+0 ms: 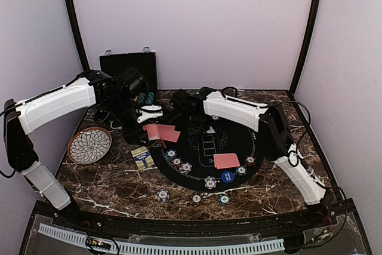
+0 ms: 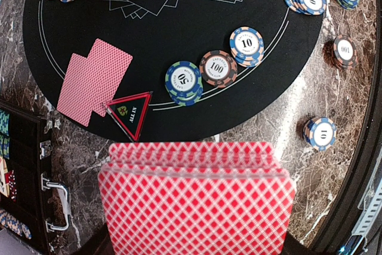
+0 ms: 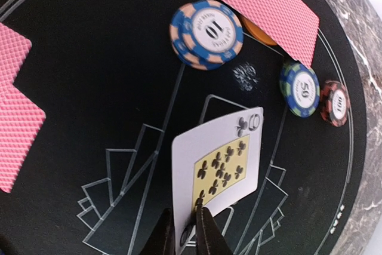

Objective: Distribute texas hold em gaming equipment

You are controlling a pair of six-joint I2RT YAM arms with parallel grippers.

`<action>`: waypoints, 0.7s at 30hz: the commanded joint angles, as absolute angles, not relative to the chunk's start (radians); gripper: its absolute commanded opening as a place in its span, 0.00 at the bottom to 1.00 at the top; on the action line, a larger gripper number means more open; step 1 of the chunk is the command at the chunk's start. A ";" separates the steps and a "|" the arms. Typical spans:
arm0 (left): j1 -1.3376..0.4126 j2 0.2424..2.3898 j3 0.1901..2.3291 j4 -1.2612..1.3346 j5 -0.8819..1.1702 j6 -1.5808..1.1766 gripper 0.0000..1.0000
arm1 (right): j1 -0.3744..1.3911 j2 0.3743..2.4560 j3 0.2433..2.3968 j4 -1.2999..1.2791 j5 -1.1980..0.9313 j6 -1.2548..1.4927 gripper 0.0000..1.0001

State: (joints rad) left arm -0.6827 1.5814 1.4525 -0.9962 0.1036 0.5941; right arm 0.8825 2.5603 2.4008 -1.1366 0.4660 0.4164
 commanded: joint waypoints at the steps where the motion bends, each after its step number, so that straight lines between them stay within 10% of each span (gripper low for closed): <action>1: -0.678 1.525 1.467 -1.021 0.104 0.595 0.00 | 0.867 2.573 2.405 -1.034 0.381 0.416 0.20; 10: -0.678 1.523 1.468 -1.027 0.105 0.597 0.00 | 0.819 2.515 2.329 -0.885 0.160 0.463 0.48; 21: -0.679 1.517 1.464 -1.029 0.103 0.600 0.00 | 0.735 2.186 1.908 -0.609 -0.087 0.508 0.58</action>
